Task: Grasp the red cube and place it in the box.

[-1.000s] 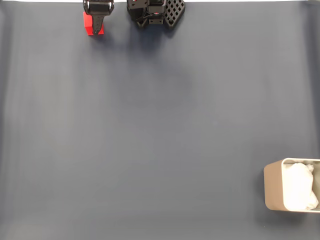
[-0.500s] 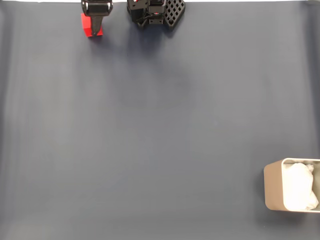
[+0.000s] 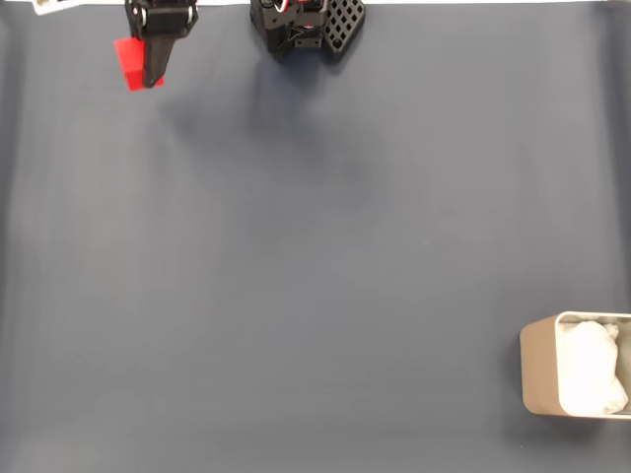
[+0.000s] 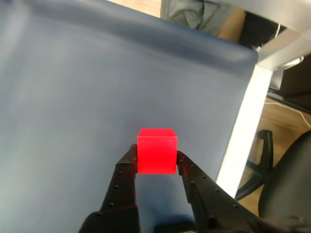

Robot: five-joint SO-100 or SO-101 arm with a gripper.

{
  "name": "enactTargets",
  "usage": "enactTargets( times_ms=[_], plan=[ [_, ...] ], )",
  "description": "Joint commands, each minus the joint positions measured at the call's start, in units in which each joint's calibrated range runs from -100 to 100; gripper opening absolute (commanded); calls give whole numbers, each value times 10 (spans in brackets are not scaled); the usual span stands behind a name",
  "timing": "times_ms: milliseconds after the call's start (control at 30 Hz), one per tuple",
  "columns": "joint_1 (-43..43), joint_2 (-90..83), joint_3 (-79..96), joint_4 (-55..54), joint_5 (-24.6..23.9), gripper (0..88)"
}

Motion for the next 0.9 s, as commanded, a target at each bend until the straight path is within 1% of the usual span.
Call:
enactTargets(
  times_ms=[0, 400, 867],
  plan=[
    [-49, 9, -59, 6, -2, 17],
    [-185, 61, -140, -3, 11, 14],
    [-302, 111, -208, -12, 16, 12]
  ],
)
